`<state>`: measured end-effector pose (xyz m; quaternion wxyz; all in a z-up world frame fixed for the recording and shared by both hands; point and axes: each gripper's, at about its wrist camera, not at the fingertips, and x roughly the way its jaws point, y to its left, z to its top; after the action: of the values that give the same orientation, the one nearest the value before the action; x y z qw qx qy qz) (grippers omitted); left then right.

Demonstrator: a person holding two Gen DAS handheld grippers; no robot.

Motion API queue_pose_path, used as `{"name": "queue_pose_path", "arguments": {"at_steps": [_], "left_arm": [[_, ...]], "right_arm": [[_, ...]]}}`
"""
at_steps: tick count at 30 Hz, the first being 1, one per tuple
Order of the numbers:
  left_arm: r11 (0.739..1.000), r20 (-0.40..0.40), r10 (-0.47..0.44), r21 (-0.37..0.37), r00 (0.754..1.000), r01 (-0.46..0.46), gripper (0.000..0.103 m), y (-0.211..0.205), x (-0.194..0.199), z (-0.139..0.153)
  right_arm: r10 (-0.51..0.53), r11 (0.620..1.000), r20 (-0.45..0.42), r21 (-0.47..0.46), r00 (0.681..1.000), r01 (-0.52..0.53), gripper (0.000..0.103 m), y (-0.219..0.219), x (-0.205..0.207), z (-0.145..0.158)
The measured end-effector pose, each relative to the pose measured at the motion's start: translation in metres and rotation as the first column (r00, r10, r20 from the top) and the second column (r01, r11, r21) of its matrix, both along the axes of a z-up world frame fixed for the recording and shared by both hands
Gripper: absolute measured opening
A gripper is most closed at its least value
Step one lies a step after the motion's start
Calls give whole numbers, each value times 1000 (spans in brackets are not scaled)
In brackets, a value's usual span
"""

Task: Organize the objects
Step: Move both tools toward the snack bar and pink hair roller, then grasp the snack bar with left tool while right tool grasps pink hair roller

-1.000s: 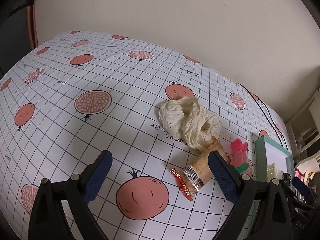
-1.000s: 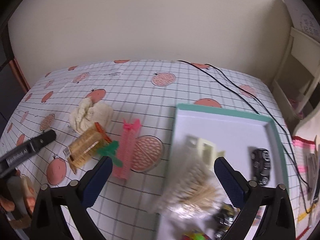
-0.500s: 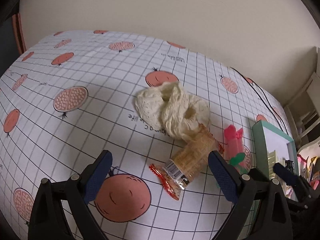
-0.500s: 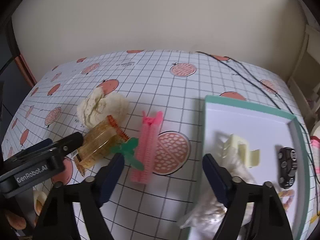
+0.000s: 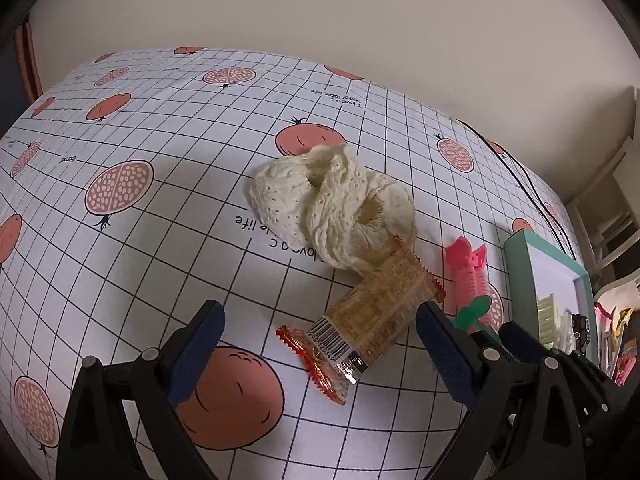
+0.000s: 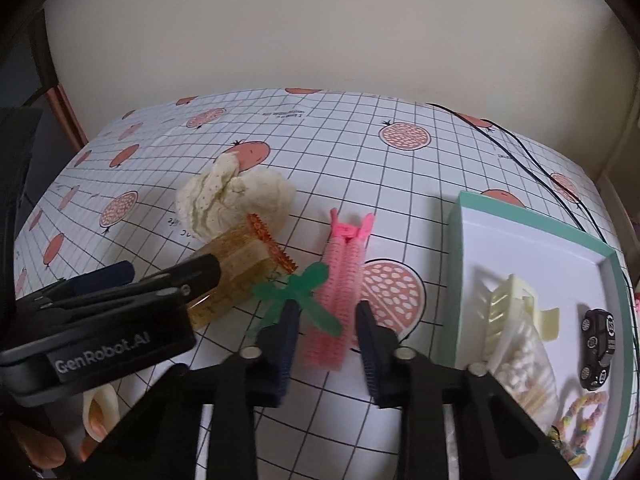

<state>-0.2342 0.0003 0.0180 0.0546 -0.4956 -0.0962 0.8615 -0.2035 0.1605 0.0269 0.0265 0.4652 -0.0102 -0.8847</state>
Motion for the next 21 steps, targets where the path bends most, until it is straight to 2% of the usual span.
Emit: {"name": "queue_pose_path", "arguments": {"at_steps": [7, 16, 19, 21], "left_arm": [[1000, 7, -9, 22, 1000, 9, 97, 5, -1, -3], [999, 25, -47, -16, 999, 47, 96, 20, -1, -9], [999, 30, -53, -11, 998, 53, 88, 24, -1, -10], [998, 35, -58, -6, 998, 58, 76, 27, -1, -11]], "right_arm": [[4, 1000, 0, -17, 1000, -4, 20, 4, 1, 0], [6, 999, 2, -37, 1000, -6, 18, 6, 3, -1], [3, 999, 4, -45, 1000, -3, 18, 8, 4, -1], [3, 999, 5, -43, 1000, -2, 18, 8, 5, 0]]}}
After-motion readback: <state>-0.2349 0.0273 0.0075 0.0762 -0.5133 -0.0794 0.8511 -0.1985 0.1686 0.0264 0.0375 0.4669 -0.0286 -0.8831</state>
